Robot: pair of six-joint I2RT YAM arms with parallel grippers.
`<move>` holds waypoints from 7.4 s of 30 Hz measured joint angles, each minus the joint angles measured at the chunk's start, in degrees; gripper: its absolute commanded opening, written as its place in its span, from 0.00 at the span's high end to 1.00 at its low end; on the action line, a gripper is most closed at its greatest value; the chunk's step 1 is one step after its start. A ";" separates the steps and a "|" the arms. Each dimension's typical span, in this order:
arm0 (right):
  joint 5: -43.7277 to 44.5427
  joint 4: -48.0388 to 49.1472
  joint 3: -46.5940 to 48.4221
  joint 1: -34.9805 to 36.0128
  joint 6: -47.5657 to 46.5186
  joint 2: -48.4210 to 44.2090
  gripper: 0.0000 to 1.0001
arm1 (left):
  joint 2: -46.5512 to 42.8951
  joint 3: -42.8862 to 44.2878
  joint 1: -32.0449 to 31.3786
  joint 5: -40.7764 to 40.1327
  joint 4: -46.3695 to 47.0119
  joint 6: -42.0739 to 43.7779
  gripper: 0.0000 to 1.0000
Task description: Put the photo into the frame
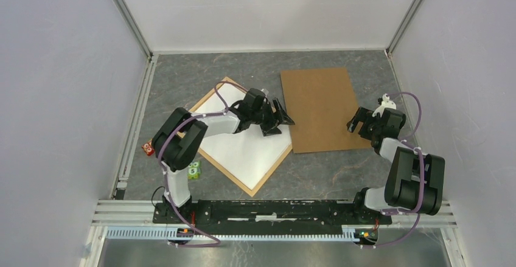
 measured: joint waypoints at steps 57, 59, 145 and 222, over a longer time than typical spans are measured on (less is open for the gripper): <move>-8.24 -15.06 3.21 18.58 6.64 -7.34 0.02 | -35.10 -25.33 18.14 1.66 -1.95 1.68 0.98; -10.43 -12.55 1.95 18.58 8.63 -7.34 0.02 | -39.10 -28.24 18.82 0.79 -2.84 1.86 0.98; -32.33 65.18 6.67 29.38 58.55 36.46 1.00 | -53.72 -27.78 28.83 -7.04 -31.85 17.46 0.00; -37.75 -6.54 31.23 28.26 16.83 28.70 0.69 | -34.82 -31.30 30.82 -5.66 -17.86 11.15 0.00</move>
